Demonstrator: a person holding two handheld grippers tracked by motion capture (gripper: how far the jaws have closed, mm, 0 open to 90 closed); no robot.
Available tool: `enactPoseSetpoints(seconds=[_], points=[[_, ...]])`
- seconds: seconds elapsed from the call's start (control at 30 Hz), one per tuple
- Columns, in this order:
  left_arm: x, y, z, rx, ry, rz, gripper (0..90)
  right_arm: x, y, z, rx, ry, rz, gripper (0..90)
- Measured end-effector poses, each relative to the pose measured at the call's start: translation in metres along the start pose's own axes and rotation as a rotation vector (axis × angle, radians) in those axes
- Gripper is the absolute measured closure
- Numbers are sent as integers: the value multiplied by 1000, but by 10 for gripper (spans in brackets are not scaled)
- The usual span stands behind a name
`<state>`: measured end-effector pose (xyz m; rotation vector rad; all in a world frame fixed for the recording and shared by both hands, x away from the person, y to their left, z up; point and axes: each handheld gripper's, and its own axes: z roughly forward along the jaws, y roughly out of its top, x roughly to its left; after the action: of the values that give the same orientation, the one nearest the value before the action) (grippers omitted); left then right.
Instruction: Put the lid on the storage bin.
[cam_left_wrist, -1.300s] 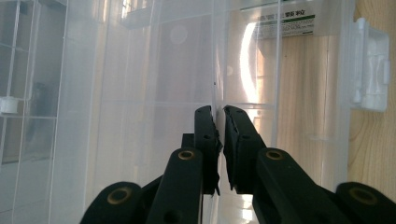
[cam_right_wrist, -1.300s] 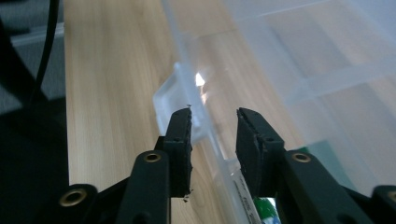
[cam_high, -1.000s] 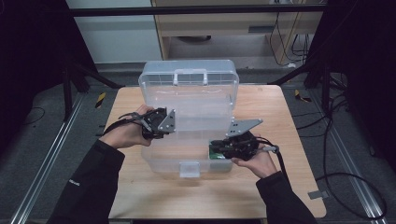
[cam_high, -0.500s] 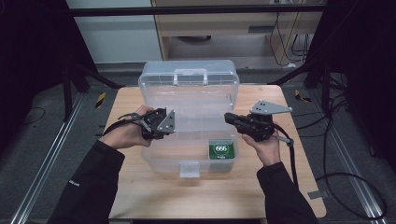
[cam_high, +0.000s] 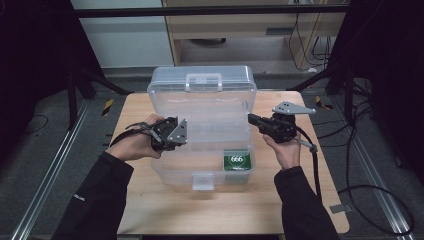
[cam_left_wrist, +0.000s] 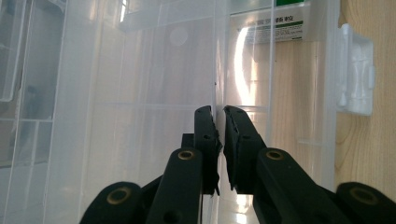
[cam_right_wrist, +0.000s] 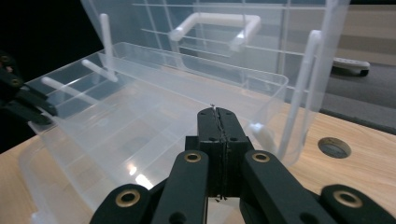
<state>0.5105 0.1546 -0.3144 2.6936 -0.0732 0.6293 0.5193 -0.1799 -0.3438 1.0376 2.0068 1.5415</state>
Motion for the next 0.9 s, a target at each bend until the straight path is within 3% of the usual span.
enactPoseSetpoints(seconds=[0.9], points=[[-6,-4,1,-33,-25,2,831,-10,1,2,14,-30,28,900]])
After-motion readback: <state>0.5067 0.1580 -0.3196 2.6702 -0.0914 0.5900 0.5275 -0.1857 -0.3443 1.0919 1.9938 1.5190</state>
